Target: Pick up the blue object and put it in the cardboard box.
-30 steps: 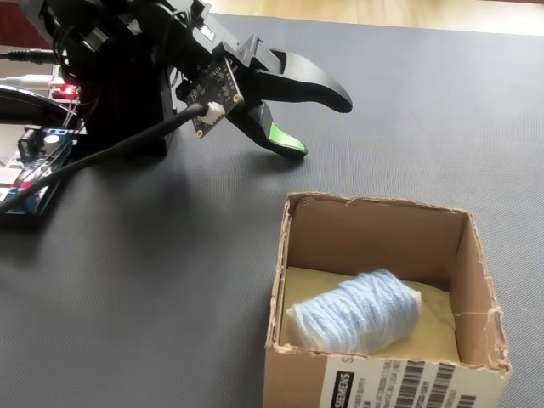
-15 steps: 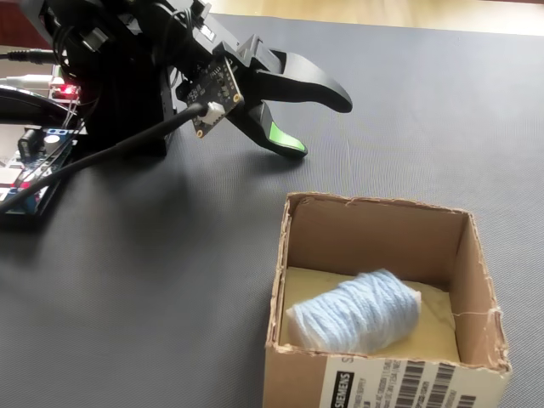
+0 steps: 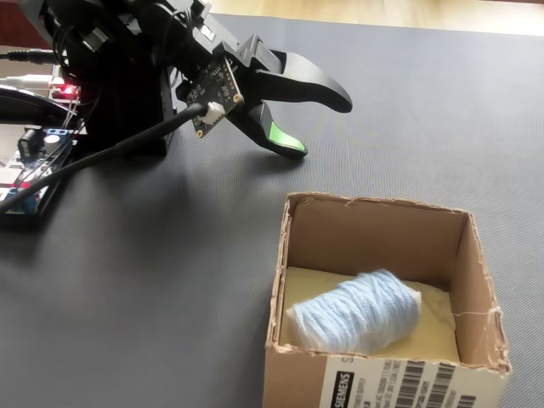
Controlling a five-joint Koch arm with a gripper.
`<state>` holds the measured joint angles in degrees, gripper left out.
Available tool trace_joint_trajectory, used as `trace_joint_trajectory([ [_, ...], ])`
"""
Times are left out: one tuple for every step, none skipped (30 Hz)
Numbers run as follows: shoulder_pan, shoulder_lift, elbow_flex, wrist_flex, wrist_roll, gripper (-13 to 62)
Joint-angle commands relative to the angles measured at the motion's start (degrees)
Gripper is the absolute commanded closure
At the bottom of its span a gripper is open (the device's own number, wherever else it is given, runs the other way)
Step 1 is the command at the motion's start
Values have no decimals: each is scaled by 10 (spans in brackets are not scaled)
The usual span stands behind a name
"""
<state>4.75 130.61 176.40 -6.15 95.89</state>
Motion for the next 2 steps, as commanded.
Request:
trace_joint_trajectory([
  [-3,50,23,-12,15,154],
  [-3,50,23,-12,15,154],
])
